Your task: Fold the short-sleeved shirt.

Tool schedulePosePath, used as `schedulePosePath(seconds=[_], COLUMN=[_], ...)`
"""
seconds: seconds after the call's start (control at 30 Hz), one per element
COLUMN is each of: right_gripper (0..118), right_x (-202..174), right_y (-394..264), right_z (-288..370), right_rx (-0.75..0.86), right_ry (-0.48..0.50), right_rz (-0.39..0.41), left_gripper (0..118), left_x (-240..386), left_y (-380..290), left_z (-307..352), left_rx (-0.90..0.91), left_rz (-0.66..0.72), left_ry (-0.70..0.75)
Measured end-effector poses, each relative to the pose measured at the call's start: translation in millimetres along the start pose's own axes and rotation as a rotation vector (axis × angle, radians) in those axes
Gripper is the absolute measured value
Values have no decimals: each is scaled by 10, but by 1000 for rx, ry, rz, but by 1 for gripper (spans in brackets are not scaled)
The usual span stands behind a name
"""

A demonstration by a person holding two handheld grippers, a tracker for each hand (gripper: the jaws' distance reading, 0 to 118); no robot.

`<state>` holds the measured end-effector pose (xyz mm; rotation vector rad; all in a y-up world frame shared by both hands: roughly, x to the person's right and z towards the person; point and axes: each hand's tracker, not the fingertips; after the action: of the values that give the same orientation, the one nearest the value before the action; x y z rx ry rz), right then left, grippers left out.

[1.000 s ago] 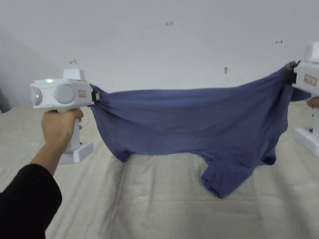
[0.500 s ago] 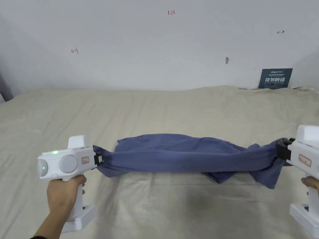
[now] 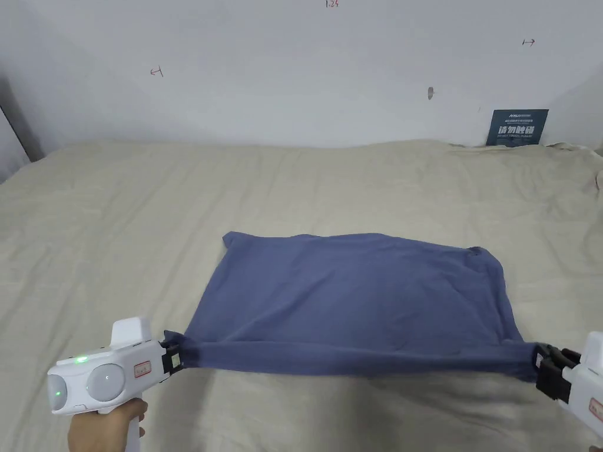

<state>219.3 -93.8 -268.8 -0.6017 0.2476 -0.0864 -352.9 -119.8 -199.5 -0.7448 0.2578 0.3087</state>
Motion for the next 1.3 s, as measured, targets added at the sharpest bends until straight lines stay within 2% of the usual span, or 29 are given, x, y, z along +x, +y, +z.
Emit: schedulePosePath(seconds=[0.17,0.37,0.63,0.73,0.8,0.87,0.9,0.93,0.97,1.0,1.03,1.07,1.1,1.3], right_gripper=[0,0,0,0,1,1,5,15,32,58,75,88,95,96], right_x=[15,66,326,228,192,165,150,70,40,22,11,20,10,-73], right_y=[-422,-800,-1284,-1371,-1391,-1378,-1347,-1300,-1260,-1212,-1157,-1093,-1009,-417], right_z=[316,579,105,21,8,36,38,91,120,157,199,251,317,703], right_rx=[-40,-82,-254,-319,-359,-338,-341,-354,-355,-350,-336,-305,-263,-63], right_ry=[-15,-34,-78,-105,-118,-115,-116,-121,-133,-142,-144,-138,-130,-66], right_rz=[6,-60,-107,-88,-94,-92,-81,-65,-45,-35,-31,-28,-34,-19], left_gripper=[0,0,0,0,4,12,21,34,53,83,100,110,113,113], left_x=[-74,-211,-252,-220,-202,-192,-187,-176,-152,-130,-121,-117,-106,71], left_y=[-388,-827,-1180,-1265,-1298,-1289,-1286,-1280,-1263,-1236,-1219,-1198,-1165,-809], left_z=[252,337,94,45,44,79,88,93,108,143,180,243,315,870], left_rx=[-18,-61,-145,-166,-160,-163,-165,-171,-178,-189,-181,-150,-99,121], left_rz=[0,-49,-60,-58,-44,-35,-32,-32,-31,-31,-27,-19,-8,31], left_ry=[-4,22,69,87,99,104,105,109,124,152,166,165,153,85])
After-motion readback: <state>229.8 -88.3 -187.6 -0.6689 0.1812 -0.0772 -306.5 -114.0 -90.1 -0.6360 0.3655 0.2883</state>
